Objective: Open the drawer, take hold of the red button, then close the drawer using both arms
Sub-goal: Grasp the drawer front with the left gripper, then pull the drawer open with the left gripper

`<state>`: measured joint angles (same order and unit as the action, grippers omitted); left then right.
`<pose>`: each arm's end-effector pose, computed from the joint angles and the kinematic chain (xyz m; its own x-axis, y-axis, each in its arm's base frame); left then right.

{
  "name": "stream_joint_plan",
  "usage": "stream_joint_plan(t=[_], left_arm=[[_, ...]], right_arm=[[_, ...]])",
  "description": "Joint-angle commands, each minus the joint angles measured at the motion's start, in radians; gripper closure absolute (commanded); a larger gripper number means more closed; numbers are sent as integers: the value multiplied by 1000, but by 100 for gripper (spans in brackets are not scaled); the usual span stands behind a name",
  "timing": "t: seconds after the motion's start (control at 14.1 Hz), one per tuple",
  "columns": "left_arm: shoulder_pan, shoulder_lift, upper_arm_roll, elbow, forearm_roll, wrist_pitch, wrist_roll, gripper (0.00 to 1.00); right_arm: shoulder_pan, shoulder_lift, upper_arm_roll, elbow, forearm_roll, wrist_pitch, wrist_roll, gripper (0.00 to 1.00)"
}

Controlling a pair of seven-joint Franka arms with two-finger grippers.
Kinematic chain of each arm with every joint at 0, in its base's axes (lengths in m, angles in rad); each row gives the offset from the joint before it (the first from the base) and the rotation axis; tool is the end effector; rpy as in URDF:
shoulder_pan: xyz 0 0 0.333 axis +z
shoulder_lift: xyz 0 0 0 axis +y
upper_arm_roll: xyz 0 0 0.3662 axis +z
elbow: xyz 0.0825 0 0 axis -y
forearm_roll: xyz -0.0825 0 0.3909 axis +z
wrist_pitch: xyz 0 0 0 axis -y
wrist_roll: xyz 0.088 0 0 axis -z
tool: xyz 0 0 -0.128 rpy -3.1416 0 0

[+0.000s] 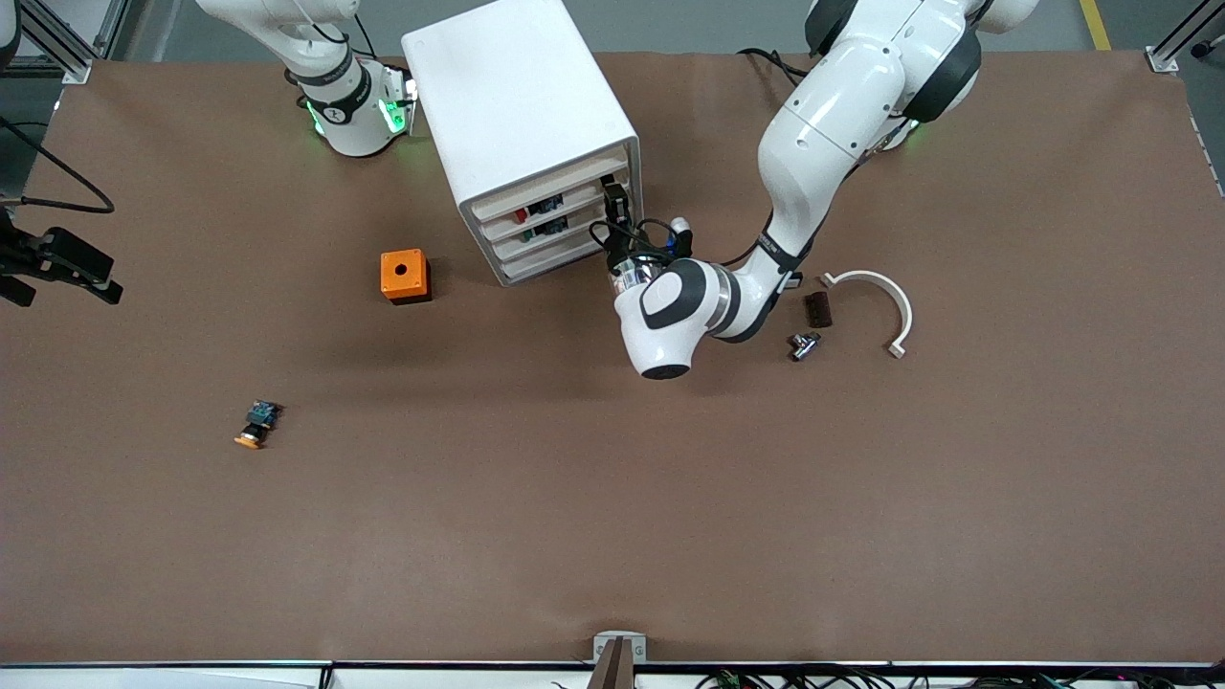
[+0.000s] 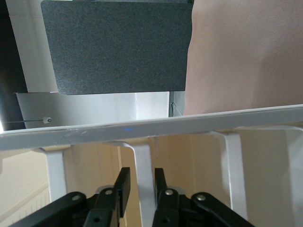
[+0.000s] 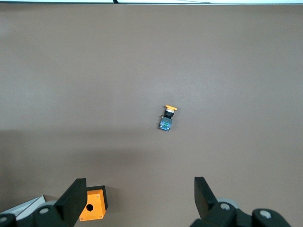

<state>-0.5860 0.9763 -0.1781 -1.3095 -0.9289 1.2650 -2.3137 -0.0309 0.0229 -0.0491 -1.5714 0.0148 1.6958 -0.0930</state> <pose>0.4343 -0.5364 0.2029 -0.2298 0.9729 -0.0257 0.1261 0.0036 -0.9920 0.5824 -0.0446 0.6521 0.9947 0.0117 0.1022 0.0122 -0.9999 -0.0042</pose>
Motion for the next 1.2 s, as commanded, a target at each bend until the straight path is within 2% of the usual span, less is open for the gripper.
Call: stream_joint_plan(t=[0.0, 0.14, 0.57, 1.13], left_arm=[[-5, 7, 2, 27, -33, -18, -13, 86], [-5, 7, 6, 26, -47, -18, -15, 89], [8, 10, 12, 26, -47, -1, -10, 88], [113, 5, 12, 29, -73, 53, -10, 85]], right_arm=[[0, 2, 2, 8, -12, -2, 3, 0], [0, 2, 2, 8, -12, -2, 3, 0], [0, 2, 2, 8, -12, -2, 3, 0], [0, 2, 2, 8, -12, -2, 3, 0]])
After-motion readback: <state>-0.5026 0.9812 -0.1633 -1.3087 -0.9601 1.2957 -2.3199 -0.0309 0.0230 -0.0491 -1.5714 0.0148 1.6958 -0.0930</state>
